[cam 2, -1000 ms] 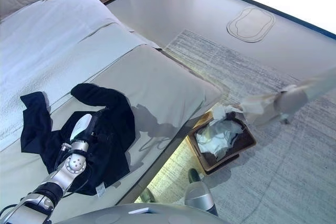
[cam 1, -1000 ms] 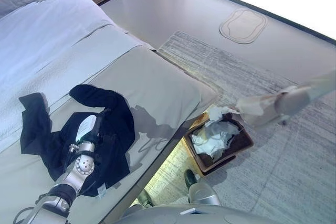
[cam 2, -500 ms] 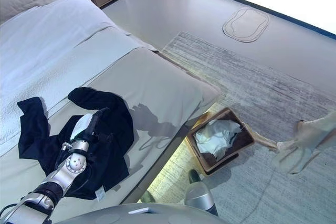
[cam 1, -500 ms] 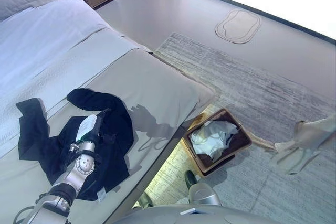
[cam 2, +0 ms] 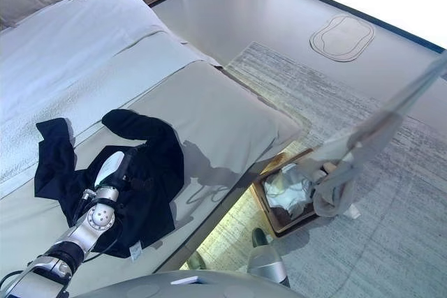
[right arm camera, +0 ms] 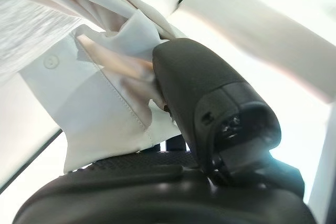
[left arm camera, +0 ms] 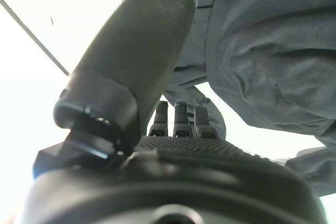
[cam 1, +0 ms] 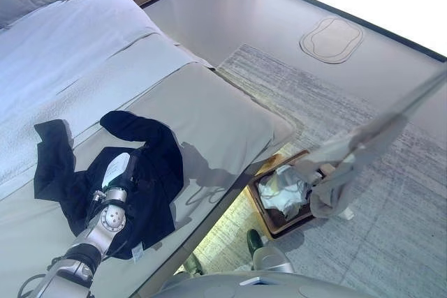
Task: Pick up the clothes from the bed and place them into the basket
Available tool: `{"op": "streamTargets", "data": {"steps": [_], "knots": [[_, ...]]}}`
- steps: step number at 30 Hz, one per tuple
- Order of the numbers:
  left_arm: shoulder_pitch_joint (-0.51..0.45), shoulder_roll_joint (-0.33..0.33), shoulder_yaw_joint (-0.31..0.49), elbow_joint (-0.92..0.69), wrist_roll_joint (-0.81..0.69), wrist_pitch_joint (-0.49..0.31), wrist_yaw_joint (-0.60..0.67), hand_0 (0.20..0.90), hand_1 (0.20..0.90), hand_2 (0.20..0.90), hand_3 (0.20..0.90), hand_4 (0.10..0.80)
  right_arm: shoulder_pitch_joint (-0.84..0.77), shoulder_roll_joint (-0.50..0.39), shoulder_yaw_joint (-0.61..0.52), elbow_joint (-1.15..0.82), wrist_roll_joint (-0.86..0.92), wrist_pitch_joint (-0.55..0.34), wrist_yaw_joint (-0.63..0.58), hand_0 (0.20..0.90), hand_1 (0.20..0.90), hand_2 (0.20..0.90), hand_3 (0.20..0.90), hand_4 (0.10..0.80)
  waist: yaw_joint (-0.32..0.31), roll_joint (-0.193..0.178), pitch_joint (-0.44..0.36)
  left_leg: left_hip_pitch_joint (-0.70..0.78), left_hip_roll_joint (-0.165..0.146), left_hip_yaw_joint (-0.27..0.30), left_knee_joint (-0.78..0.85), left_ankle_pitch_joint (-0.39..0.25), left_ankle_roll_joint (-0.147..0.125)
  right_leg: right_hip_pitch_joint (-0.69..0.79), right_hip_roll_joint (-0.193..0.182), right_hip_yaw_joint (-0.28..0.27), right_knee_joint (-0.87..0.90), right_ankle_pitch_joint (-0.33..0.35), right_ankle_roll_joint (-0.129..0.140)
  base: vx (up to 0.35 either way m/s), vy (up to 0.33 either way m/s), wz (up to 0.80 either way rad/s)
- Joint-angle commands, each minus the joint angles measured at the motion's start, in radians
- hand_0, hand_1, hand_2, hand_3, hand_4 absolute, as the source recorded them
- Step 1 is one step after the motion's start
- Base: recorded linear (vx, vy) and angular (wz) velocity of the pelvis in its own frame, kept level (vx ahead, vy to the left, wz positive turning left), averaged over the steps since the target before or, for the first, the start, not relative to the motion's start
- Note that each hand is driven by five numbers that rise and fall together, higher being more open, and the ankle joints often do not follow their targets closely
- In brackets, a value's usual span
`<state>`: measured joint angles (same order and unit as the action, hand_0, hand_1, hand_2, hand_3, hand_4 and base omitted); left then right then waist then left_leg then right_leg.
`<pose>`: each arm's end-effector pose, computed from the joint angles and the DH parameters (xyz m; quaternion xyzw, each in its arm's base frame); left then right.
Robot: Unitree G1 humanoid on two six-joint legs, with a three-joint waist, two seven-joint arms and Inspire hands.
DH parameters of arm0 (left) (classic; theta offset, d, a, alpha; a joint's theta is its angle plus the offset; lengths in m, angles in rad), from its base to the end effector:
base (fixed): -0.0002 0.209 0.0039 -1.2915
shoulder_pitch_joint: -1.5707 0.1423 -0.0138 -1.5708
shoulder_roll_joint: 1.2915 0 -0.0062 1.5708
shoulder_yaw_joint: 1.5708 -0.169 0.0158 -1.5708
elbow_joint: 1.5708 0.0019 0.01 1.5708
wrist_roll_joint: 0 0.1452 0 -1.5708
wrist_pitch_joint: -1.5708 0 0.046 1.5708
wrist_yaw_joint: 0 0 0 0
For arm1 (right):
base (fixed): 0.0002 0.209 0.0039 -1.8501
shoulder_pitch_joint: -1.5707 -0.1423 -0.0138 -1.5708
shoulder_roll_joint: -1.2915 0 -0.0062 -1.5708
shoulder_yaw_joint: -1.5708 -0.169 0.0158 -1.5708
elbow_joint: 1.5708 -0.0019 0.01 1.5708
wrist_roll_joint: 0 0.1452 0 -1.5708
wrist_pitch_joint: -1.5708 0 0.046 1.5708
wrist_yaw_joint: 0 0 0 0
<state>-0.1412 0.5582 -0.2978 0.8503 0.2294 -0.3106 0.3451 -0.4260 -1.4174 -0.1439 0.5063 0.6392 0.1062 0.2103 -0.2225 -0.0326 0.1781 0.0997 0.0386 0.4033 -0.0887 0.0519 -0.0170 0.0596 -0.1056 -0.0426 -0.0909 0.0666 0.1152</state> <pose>0.1843 0.2664 -0.0249 0.4336 0.1553 0.0345 0.8869 0.2045 -0.3934 0.3011 -0.2883 -0.0572 -0.1805 0.9387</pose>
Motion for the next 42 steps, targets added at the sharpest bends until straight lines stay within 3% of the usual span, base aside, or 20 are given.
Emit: {"op": "streamTargets", "data": {"steps": [1,8,10,13,18,26,33,42], "knots": [[-0.078,0.058,0.053,0.037,0.015,-0.073,0.027,0.900,0.900,0.900,0.900,0.800,-0.190,-0.003,-0.038,-0.029,0.064,-0.159,-0.076,0.300,0.300,0.300,0.200,0.100,0.030,-0.060,-0.129,0.035,0.013,-0.089,0.084,-0.146,-0.017,-0.060,0.071,-0.030,0.103,-0.060,-0.017,-0.008,0.004,0.06],[-0.074,0.035,0.080,0.032,0.022,-0.063,0.036,0.900,0.900,0.900,0.900,0.800,-0.102,0.066,-0.074,-0.078,-0.059,-0.042,-0.025,0.300,0.300,0.300,0.200,0.100,0.032,-0.062,-0.121,0.025,0.011,-0.097,0.088,-0.142,-0.019,-0.064,0.069,-0.034,0.105,-0.059,-0.016,-0.016,0.011,0.09],[-0.062,0.025,0.108,0.027,0.029,-0.056,0.046,0.900,0.900,0.900,0.900,0.800,0.002,0.129,-0.102,-0.076,-0.143,0.045,0.060,0.300,0.300,0.300,0.200,0.100,0.028,-0.062,-0.113,0.025,0.014,-0.094,0.086,-0.138,-0.019,-0.063,0.068,-0.035,0.103,-0.059,-0.017,0.000,0.000,0.00],[-0.052,0.031,0.128,0.016,0.030,-0.051,0.047,0.900,0.900,0.900,0.900,0.800,0.114,0.181,-0.141,-0.084,-0.193,0.096,0.140,0.300,0.300,0.300,0.200,0.100,0.027,-0.064,-0.107,0.026,0.017,-0.090,0.082,-0.134,-0.018,-0.064,0.069,-0.035,0.104,-0.059,-0.019,-0.004,0.000,0.01],[-0.042,0.036,0.167,-0.014,0.041,-0.019,0.042,0.900,0.900,0.900,0.900,0.800,0.310,0.343,-0.143,-0.107,-0.343,0.190,0.341,0.300,0.300,0.300,0.200,0.100,0.019,-0.066,-0.090,0.030,0.019,-0.082,0.077,-0.129,-0.016,-0.066,0.068,-0.039,0.106,-0.057,-0.016,0.000,0.000,0.00],[-0.072,0.031,0.127,-0.044,0.036,-0.001,0.030,0.900,0.900,0.900,0.900,0.800,0.336,0.499,0.003,0.049,-0.360,0.153,0.428,0.300,0.300,0.300,0.200,0.100,0.043,-0.063,-0.078,0.040,0.019,-0.086,0.085,-0.132,-0.015,-0.052,0.055,-0.061,0.102,-0.049,-0.010,0.016,-0.020,-0.01],[-0.092,0.008,0.085,-0.072,0.045,0.019,0.028,0.900,0.900,0.900,0.900,0.800,0.321,0.641,0.105,0.182,-0.427,0.071,0.319,0.300,0.300,0.300,0.200,0.100,0.069,-0.046,-0.064,0.040,0.016,-0.102,0.094,-0.135,-0.011,-0.042,0.047,-0.075,0.103,-0.049,-0.006,0.009,-0.014,0.09],[-0.087,-0.006,0.047,-0.091,0.040,0.026,0.025,0.900,0.900,0.900,0.900,0.800,0.260,0.723,0.161,0.270,-0.391,0.017,0.157,0.300,0.300,0.300,0.200,0.100,0.104,-0.032,-0.052,0.046,0.010,-0.124,0.100,-0.142,-0.007,-0.025,0.040,-0.088,0.098,-0.051,-0.006,0.022,-0.011,0.08]]}}
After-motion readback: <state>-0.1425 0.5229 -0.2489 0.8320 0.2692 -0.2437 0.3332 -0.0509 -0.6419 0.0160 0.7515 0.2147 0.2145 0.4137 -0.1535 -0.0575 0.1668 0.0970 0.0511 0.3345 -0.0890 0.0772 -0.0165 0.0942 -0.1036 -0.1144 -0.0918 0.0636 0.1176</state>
